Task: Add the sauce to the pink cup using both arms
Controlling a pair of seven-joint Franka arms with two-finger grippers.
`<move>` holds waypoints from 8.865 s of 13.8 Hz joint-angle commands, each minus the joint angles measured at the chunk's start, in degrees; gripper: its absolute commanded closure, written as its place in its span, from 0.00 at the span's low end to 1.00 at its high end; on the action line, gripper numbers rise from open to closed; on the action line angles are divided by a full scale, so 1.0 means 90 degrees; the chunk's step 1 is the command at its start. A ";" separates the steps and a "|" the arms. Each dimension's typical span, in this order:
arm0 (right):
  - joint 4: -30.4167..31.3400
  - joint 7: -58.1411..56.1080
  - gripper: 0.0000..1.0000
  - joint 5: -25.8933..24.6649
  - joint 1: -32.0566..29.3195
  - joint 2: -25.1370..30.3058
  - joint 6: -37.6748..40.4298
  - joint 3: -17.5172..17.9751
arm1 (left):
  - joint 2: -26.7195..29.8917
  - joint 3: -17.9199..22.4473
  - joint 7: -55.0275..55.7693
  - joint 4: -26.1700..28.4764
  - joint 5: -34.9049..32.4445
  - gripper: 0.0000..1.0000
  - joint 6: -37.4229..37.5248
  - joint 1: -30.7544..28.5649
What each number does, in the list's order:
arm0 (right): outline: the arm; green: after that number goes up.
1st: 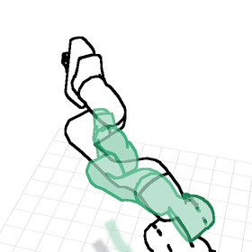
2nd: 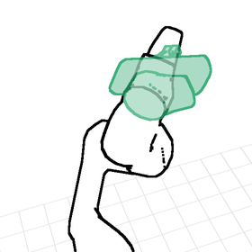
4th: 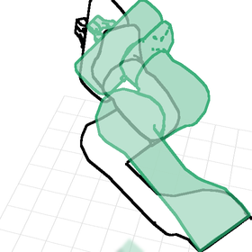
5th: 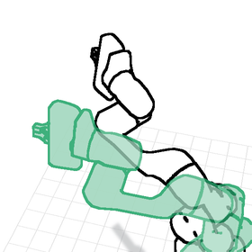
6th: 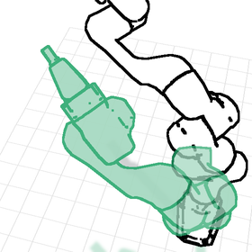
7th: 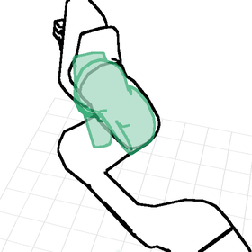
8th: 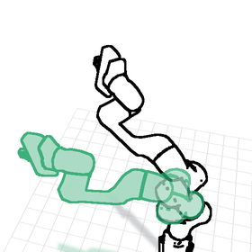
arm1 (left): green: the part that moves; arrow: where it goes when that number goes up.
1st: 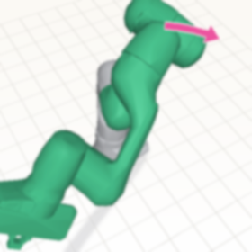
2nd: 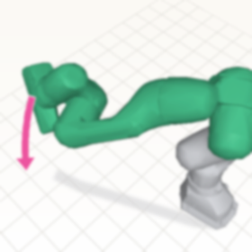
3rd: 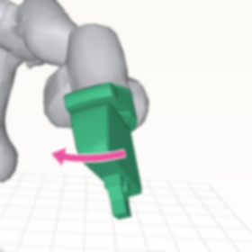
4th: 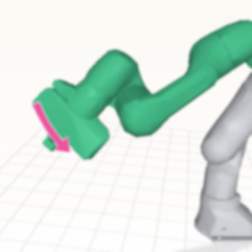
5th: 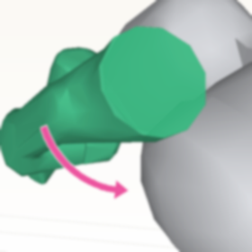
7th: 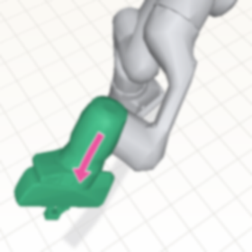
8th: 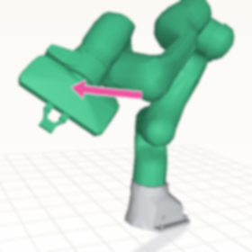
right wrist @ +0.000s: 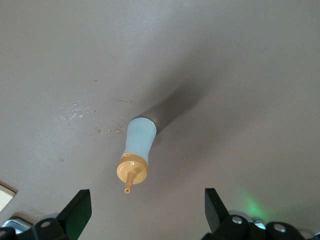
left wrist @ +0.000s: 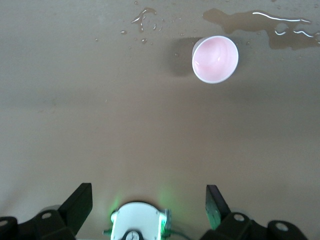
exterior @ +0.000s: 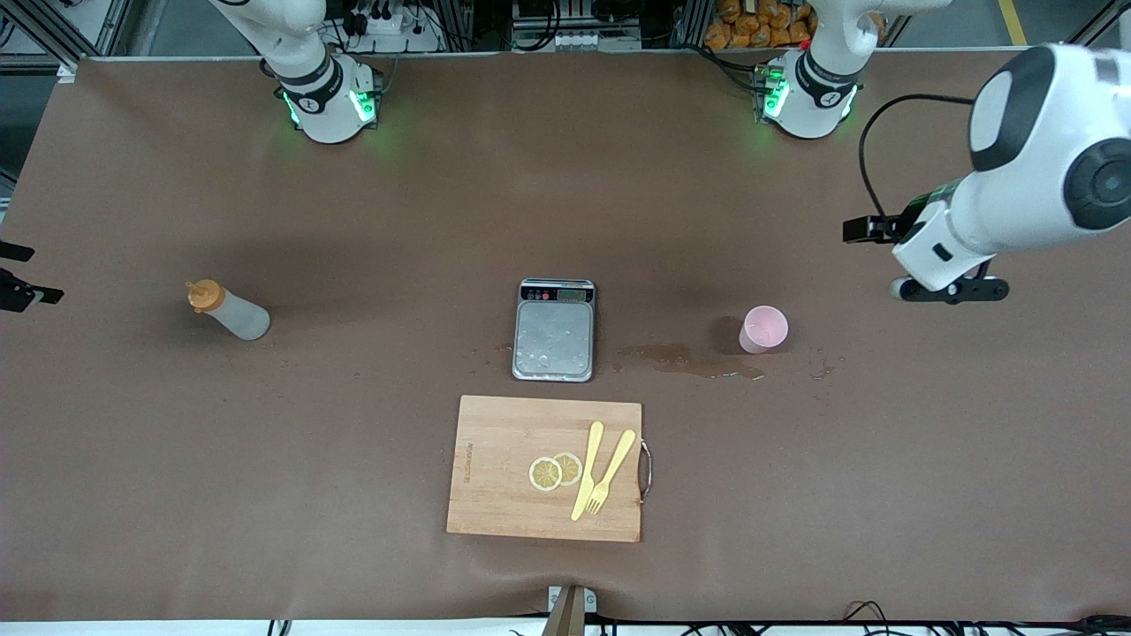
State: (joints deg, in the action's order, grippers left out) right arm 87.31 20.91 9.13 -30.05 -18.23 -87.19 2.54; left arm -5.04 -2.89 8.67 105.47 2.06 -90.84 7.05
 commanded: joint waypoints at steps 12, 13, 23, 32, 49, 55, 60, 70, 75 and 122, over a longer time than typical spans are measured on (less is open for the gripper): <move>-0.0111 0.1515 0.00 0.2607 -0.1319 -0.2329 0.0225 0.0108 | -0.0855 -0.0089 0.0141 0.1308 0.0689 0.00 -0.3372 -0.0012; -0.0101 0.1534 0.00 0.2715 -0.1319 -0.2436 0.0225 0.0108 | -0.0875 -0.0089 0.0150 0.1386 0.0689 0.00 -0.3548 -0.0002; -0.0092 0.1661 0.00 0.3595 -0.1222 -0.3413 0.0274 0.0128 | -0.1578 -0.0255 0.0170 0.1601 0.0689 0.00 -0.4585 0.0047; -0.0023 0.1642 0.00 0.3810 -0.1056 -0.3873 0.0625 0.0147 | -0.1813 -0.0255 0.0180 0.1621 0.0679 0.59 -0.4926 0.0193; 0.0123 0.1504 0.61 0.3800 -0.0578 -0.3688 0.0723 0.0147 | -0.1227 -0.0489 0.1671 0.0803 0.0601 1.00 -0.4060 0.0466; 0.0056 0.2441 0.60 0.3790 -0.0051 -0.3229 0.0694 0.0147 | -0.1684 -0.0587 0.4714 -0.0369 0.0601 1.00 -0.3403 0.1577; -0.0072 0.3212 0.60 0.3761 0.0457 -0.2858 0.0635 0.0118 | -0.2456 -0.0587 0.6719 -0.1278 0.0669 1.00 -0.3403 0.2574; -0.0199 0.4024 0.60 0.3566 0.1073 -0.2301 0.0381 0.0099 | -0.3805 -0.0500 0.8382 -0.2598 0.0601 1.00 -0.3831 0.3424; -0.0179 0.4277 0.60 0.3165 0.1327 -0.2018 0.0156 0.0108 | -0.4039 -0.0480 0.8598 -0.2598 0.0416 1.00 -0.4496 0.3572; -0.1595 1.2442 0.70 -0.1757 0.6376 -0.2349 -0.0517 0.0098 | -0.0222 -0.0499 -0.0055 -0.1944 0.0201 0.00 0.0445 0.0115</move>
State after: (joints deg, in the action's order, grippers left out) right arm 75.80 131.18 -4.99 26.85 -38.32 -93.31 3.50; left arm -10.93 -7.74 8.76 84.73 4.02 -85.62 8.14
